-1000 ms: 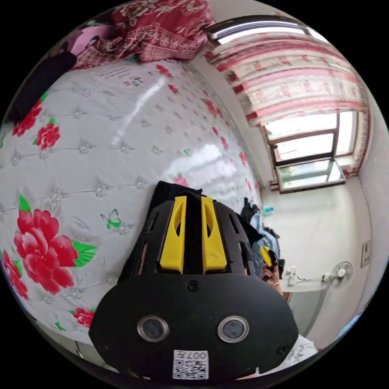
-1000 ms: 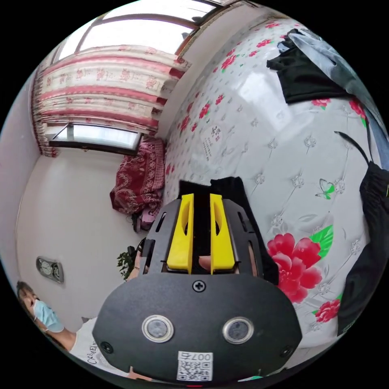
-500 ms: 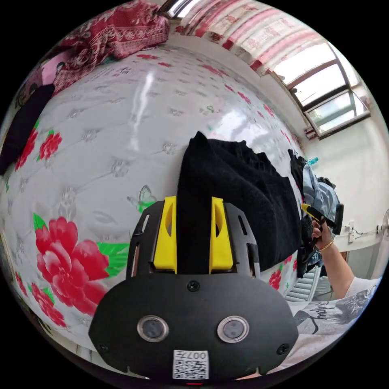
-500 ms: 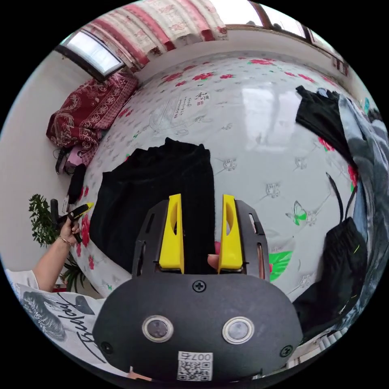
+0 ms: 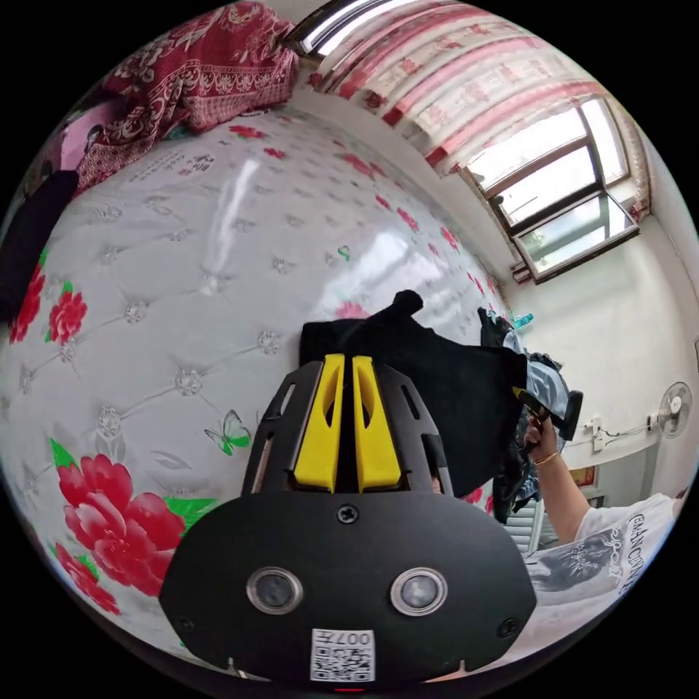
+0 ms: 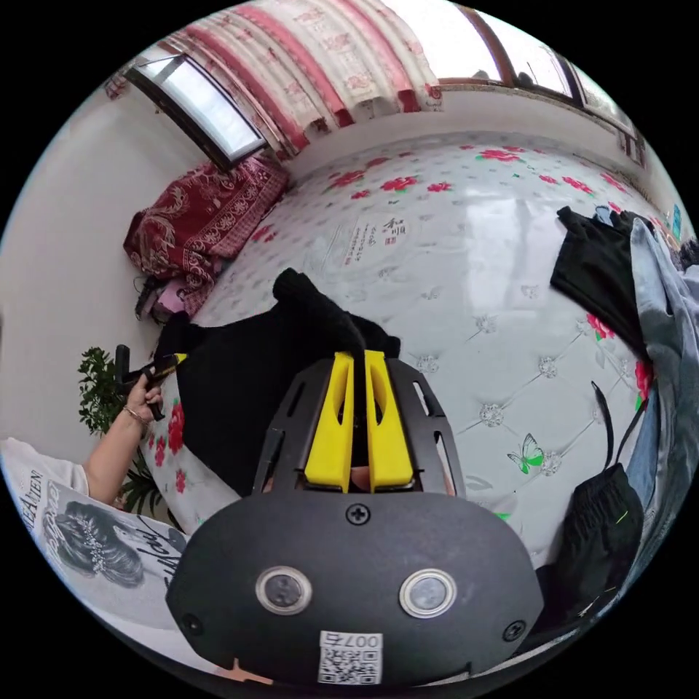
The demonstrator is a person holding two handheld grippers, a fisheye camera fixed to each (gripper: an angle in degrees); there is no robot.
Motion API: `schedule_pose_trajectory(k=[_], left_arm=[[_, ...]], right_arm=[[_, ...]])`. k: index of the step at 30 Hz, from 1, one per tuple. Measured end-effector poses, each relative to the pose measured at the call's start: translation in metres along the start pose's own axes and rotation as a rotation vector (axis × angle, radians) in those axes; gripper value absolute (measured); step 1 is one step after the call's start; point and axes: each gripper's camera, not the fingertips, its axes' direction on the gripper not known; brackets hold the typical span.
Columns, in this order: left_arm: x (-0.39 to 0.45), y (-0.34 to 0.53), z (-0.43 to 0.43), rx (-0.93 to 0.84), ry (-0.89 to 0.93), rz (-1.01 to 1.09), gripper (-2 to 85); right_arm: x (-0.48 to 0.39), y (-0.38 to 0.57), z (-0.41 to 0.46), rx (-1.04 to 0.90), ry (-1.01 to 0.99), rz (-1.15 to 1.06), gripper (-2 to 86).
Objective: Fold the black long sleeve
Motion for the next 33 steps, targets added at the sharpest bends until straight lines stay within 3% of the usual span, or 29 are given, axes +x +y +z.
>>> schedule_pose_trajectory(k=[2, 5, 6, 8, 11, 15, 20, 25, 27, 30, 33], left_arm=[[-0.006, -0.011, 0.021, -0.022, -0.022, -0.043, -0.4], [-0.007, -0.01, 0.097, -0.275, -0.264, 0.028, 0.2], [0.002, -0.002, 0.093, -0.154, -0.303, 0.09, 0.4], [0.009, 0.003, 0.097, -0.156, -0.348, 0.114, 0.8], [0.004, 0.005, 0.087, -0.179, -0.317, 0.082, 2.9], [-0.005, 0.032, 0.023, -0.037, -0.229, 0.006, 10.4], [0.051, 0.106, -0.022, 0.018, -0.264, 0.138, 8.3], [0.131, 0.168, 0.009, -0.087, -0.119, 0.341, 7.6], [0.152, 0.185, 0.049, -0.205, -0.095, 0.426, 7.6], [0.15, 0.197, 0.106, -0.39, -0.208, 0.464, 7.6], [0.147, 0.188, 0.103, -0.411, -0.205, 0.458, 7.6]], right_arm=[[0.013, -0.012, 0.02, -0.02, 0.026, 0.041, 2.1], [0.035, -0.012, 0.101, -0.245, 0.169, 0.119, 3.3], [0.042, -0.003, 0.127, -0.326, 0.187, 0.14, 3.9], [0.047, 0.009, 0.112, -0.178, 0.177, 0.186, 4.7], [0.06, 0.025, 0.094, -0.134, 0.149, 0.244, 6.1], [0.084, 0.063, 0.021, 0.022, -0.015, 0.374, 8.1], [0.093, 0.146, -0.048, 0.115, -0.145, 0.453, 10.3], [0.102, 0.233, -0.054, 0.057, -0.233, 0.636, 12.1], [0.106, 0.258, -0.041, 0.051, -0.303, 0.723, 12.7], [0.109, 0.255, -0.04, 0.053, -0.314, 0.744, 13.3], [0.106, 0.254, -0.056, 0.034, -0.271, 0.749, 14.1]])
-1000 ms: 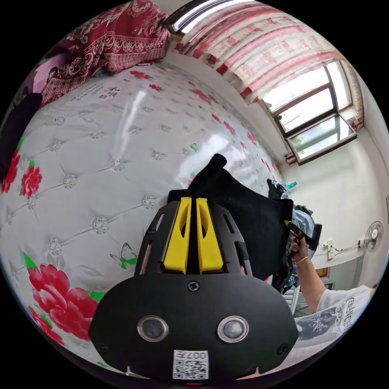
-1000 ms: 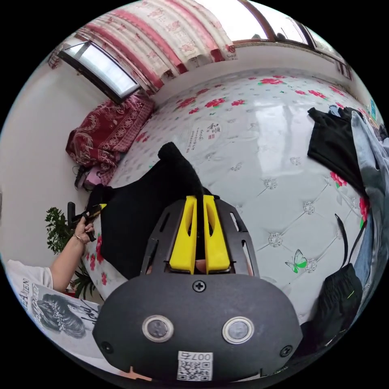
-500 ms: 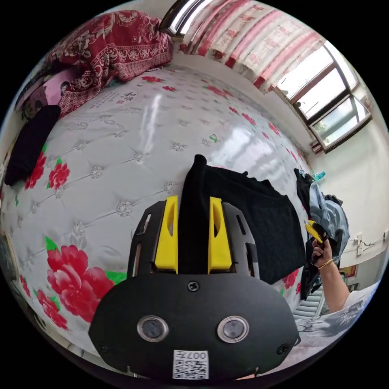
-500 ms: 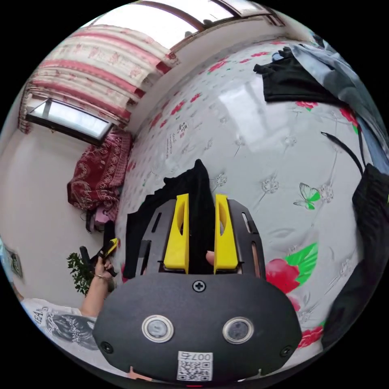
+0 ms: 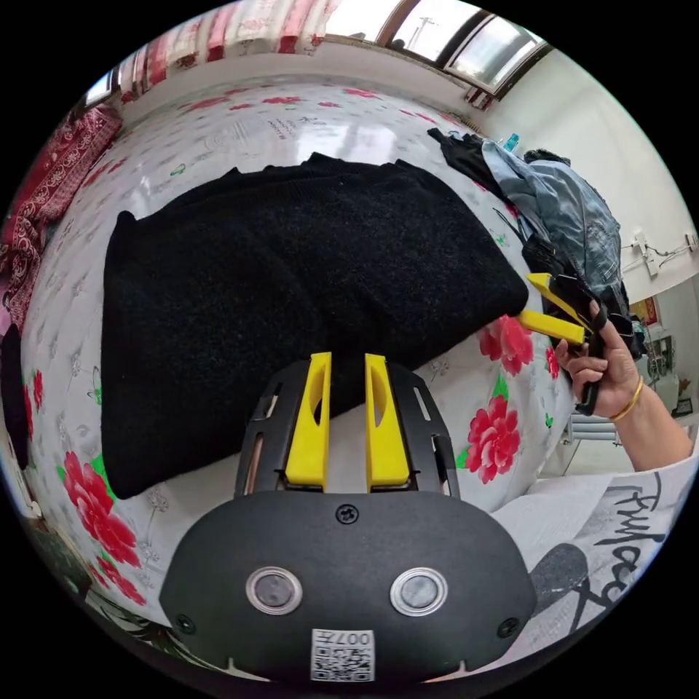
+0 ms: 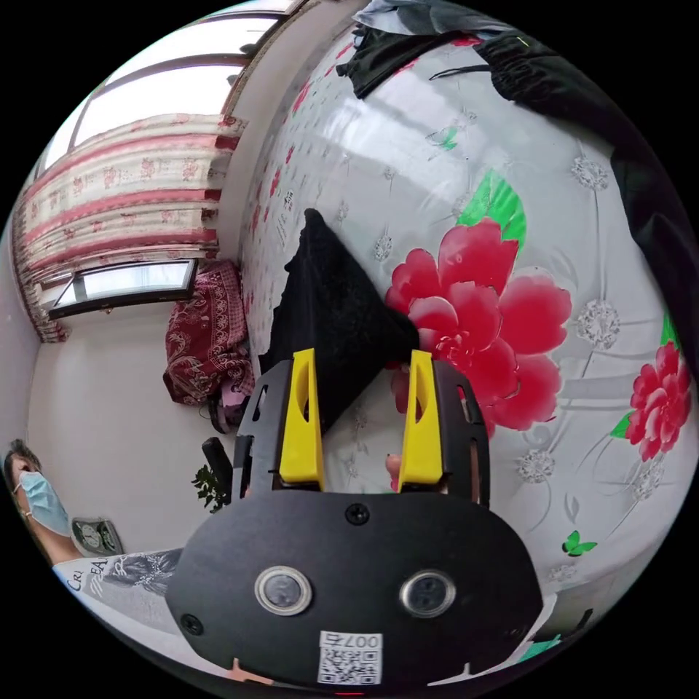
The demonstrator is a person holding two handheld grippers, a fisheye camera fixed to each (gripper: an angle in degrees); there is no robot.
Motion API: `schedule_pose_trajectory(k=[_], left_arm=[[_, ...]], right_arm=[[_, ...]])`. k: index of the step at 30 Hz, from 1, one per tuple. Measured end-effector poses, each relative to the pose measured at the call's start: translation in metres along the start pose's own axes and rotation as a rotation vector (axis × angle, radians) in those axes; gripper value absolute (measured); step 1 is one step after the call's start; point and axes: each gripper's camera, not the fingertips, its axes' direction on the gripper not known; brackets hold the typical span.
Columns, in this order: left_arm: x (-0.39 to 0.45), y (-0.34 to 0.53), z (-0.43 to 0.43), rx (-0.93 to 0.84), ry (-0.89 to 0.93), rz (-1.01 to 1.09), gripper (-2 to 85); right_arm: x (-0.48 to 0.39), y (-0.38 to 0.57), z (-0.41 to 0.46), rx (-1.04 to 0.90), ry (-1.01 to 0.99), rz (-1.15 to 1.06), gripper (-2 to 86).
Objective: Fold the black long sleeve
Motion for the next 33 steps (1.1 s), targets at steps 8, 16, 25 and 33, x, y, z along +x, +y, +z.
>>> schedule_pose_trajectory(k=[8, 16, 25, 33], left_arm=[[-0.004, 0.005, -0.006, 0.005, -0.006, 0.041, 4.3], [-0.02, 0.002, 0.002, -0.002, 0.008, 0.106, 3.6], [-0.034, 0.011, -0.026, 0.108, 0.025, 0.101, 2.1], [-0.115, 0.148, -0.059, 0.142, 0.231, -0.228, 8.5]], right_arm=[[0.005, -0.011, 0.011, -0.008, -0.073, 0.082, 14.1], [-0.066, -0.058, 0.038, 0.002, 0.016, 0.005, 5.7], [-0.413, 0.044, 0.133, -0.196, 0.264, -1.302, 3.4], [-0.395, 0.161, 0.346, -0.826, 0.369, -1.543, 8.0]])
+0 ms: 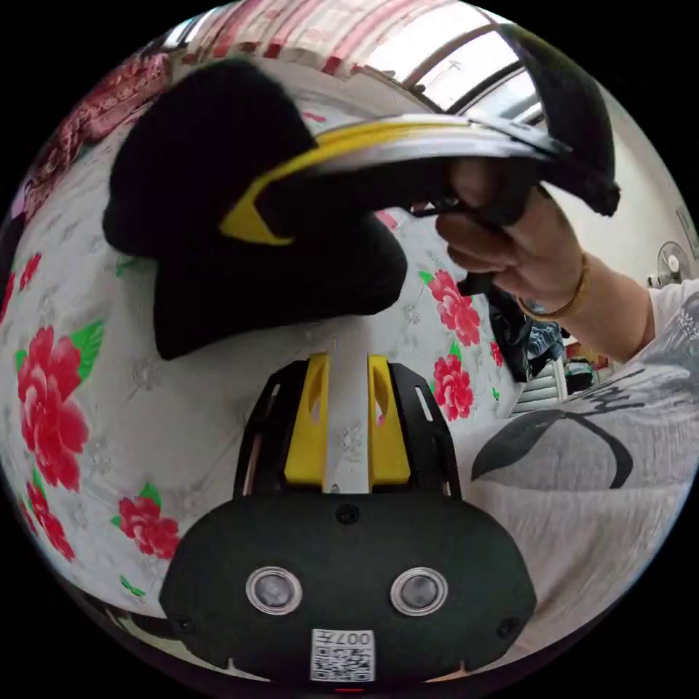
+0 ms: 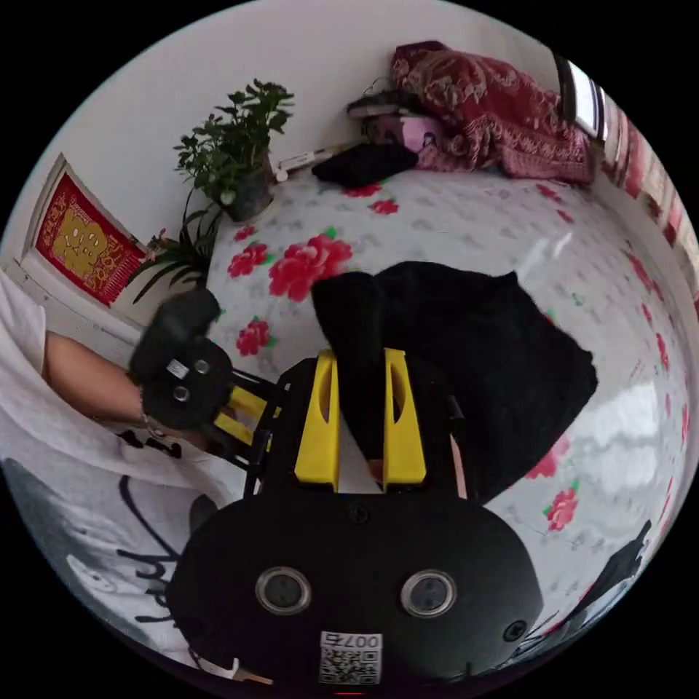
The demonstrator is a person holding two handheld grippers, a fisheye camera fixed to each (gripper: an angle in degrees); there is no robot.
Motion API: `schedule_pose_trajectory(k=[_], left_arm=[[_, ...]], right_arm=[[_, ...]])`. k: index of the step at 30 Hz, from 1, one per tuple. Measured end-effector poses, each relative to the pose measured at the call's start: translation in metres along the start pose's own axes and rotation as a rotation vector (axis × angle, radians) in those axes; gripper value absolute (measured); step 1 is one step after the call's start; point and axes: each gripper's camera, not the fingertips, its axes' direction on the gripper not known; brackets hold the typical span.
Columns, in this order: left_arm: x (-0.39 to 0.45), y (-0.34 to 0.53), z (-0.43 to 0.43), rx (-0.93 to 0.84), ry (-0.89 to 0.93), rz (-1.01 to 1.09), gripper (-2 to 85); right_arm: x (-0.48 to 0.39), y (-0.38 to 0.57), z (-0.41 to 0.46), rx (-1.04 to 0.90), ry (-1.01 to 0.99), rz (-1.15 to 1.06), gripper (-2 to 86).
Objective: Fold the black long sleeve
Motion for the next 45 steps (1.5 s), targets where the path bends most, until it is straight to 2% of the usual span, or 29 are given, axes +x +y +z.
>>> schedule_pose_trajectory(k=[1, 4, 7, 9, 10, 12, 13, 15, 17, 20, 22, 25, 28, 30, 33, 37, 43, 45], left_arm=[[-0.007, 0.005, -0.003, 0.003, 0.007, -0.033, 8.6], [-0.034, 0.016, -0.016, 0.07, 0.078, -0.142, 9.6], [-0.051, 0.003, -0.016, 0.129, 0.196, -0.202, 12.3], [-0.055, -0.017, -0.009, 0.145, 0.282, -0.213, 15.4], [-0.056, -0.022, -0.007, 0.15, 0.3, -0.212, 15.8], [-0.056, -0.04, 0.001, 0.159, 0.348, -0.225, 17.1], [-0.056, -0.043, 0.003, 0.157, 0.352, -0.23, 17.3], [-0.053, -0.056, 0.013, 0.139, 0.36, -0.237, 17.3], [-0.051, -0.065, 0.02, 0.129, 0.368, -0.244, 17.1], [-0.054, -0.082, 0.029, 0.116, 0.377, -0.272, 16.5], [-0.058, -0.098, 0.029, 0.131, 0.377, -0.291, 16.0], [-0.078, -0.139, 0.014, 0.226, 0.301, -0.31, 15.1], [-0.14, -0.206, -0.025, 0.305, 0.205, -0.379, 14.1], [-0.185, -0.253, -0.071, 0.386, 0.001, -0.402, 13.5], [-0.211, -0.283, -0.108, 0.385, -0.198, -0.445, 10.6], [-0.179, -0.272, -0.106, 0.319, -0.31, -0.38, 9.5], [-0.05, -0.199, -0.035, 0.024, -0.471, -0.174, 8.2], [0.001, -0.176, -0.01, -0.088, -0.48, -0.129, 7.3]], right_arm=[[0.004, -0.004, 0.012, -0.037, -0.011, 0.026, 8.4], [0.013, -0.005, -0.015, 0.065, -0.111, 0.068, 9.7], [0.052, 0.023, -0.077, 0.265, -0.247, 0.166, 10.9], [0.114, 0.068, -0.107, 0.392, -0.248, 0.417, 11.6], [0.131, 0.082, -0.11, 0.413, -0.246, 0.495, 11.8], [0.196, 0.145, -0.097, 0.427, -0.293, 0.8, 12.6], [0.209, 0.161, -0.09, 0.419, -0.319, 0.863, 12.8], [0.237, 0.219, -0.056, 0.465, -0.489, 1.069, 13.2], [0.238, 0.236, -0.031, 0.533, -0.651, 1.134, 13.0], [0.245, 0.202, -0.006, 0.533, -0.743, 1.077, 12.1], [0.261, 0.163, -0.009, 0.473, -0.672, 1.045, 11.7], [0.292, 0.071, -0.022, 0.445, -0.581, 0.956, 11.2], [0.318, -0.066, -0.023, 0.422, -0.504, 0.86, 10.7], [0.324, -0.161, -0.028, 0.395, -0.495, 0.801, 10.3], [0.296, -0.224, -0.041, 0.371, -0.381, 0.655, 9.4], [0.238, -0.208, -0.026, 0.248, -0.208, 0.513, 7.9], [0.112, -0.019, -0.017, 0.01, 0.079, 0.413, 6.5], [0.064, 0.061, -0.021, -0.144, 0.183, 0.425, 6.1]])
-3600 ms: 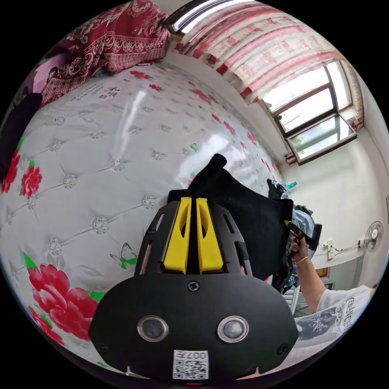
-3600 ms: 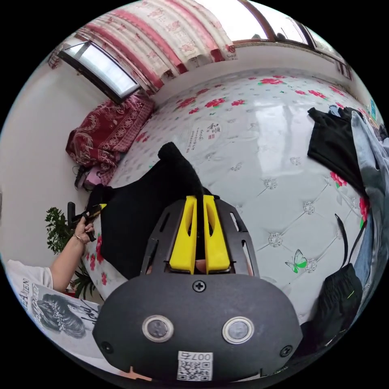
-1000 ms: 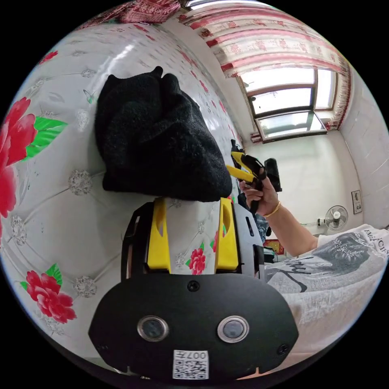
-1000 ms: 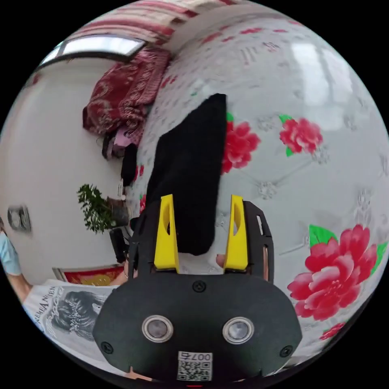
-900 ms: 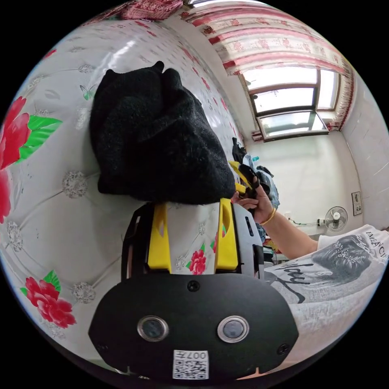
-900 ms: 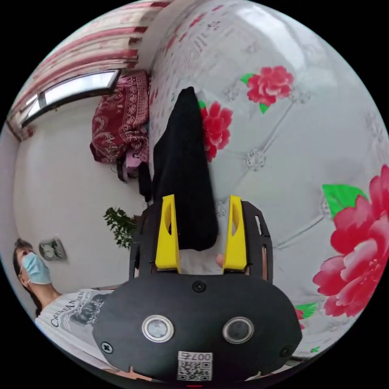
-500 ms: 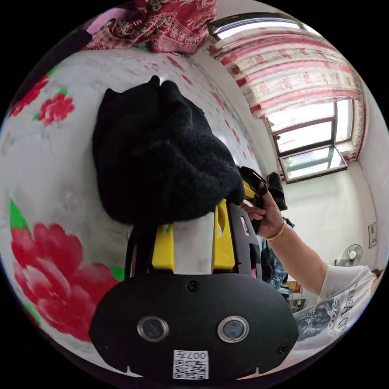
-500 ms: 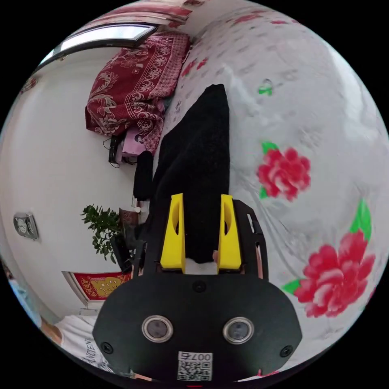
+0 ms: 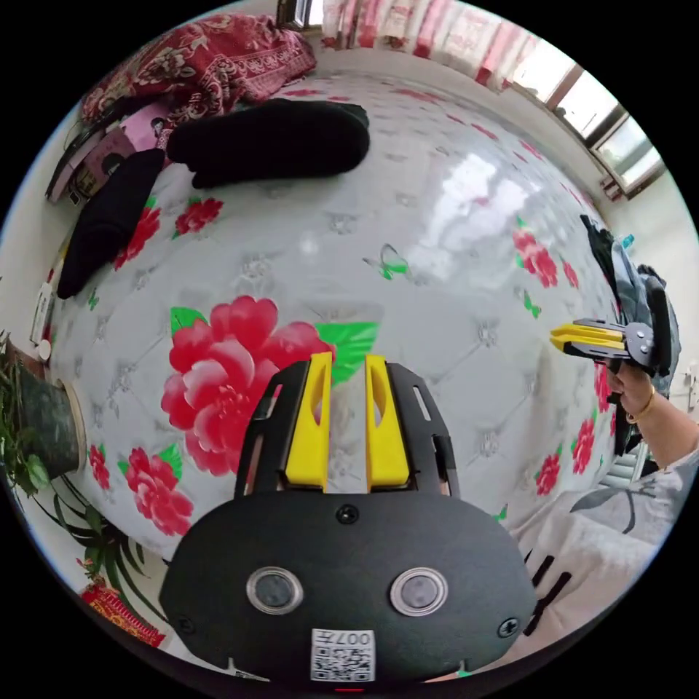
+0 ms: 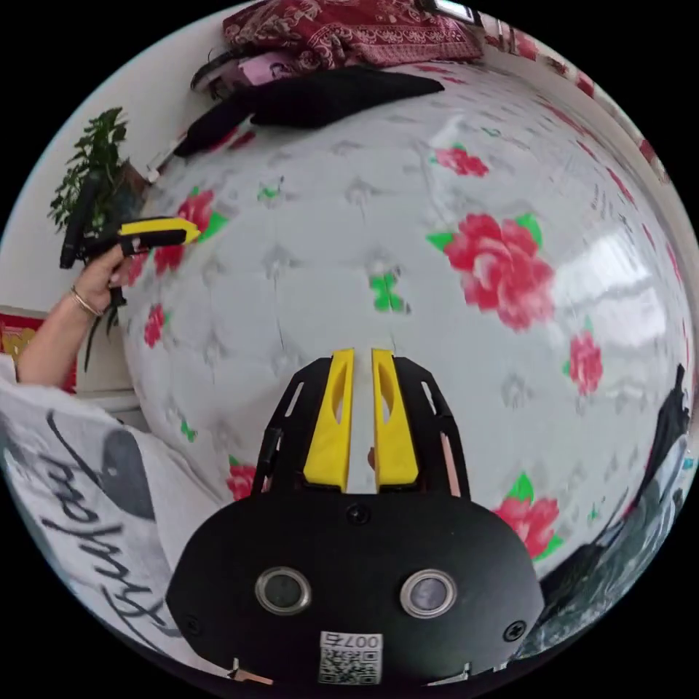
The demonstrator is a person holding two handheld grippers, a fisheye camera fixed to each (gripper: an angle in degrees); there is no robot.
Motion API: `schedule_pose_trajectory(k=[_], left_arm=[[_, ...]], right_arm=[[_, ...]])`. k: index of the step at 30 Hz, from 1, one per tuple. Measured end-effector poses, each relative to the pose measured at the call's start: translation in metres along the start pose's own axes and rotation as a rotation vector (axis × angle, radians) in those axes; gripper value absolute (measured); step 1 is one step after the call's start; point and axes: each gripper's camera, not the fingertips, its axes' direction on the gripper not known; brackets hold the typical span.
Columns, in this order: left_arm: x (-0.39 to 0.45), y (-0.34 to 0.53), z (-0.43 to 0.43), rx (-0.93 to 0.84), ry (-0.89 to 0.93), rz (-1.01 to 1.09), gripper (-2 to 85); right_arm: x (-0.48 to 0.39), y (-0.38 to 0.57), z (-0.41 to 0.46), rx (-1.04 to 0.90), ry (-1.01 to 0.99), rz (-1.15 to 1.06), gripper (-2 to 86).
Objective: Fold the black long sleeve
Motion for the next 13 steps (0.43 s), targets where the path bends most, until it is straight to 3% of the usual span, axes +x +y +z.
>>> schedule_pose_trajectory(k=[3, 6, 10, 13], left_arm=[[0.067, 0.018, 0.001, -0.089, 0.017, 0.142, 6.1], [0.131, 0.023, 0.003, -0.153, -0.015, 0.322, 5.2], [0.187, 0.021, 0.009, -0.204, -0.099, 0.449, 0.3], [0.213, 0.016, 0.014, -0.237, -0.203, 0.479, -0.7]], right_arm=[[-0.015, 0.087, 0.003, -0.141, 0.077, 0.051, 5.9], [-0.039, 0.128, 0.02, -0.226, 0.026, 0.086, 6.5], [-0.072, 0.145, 0.015, -0.074, 0.155, 0.048, 8.0], [-0.054, 0.157, 0.005, -0.017, 0.039, 0.227, 9.1]])
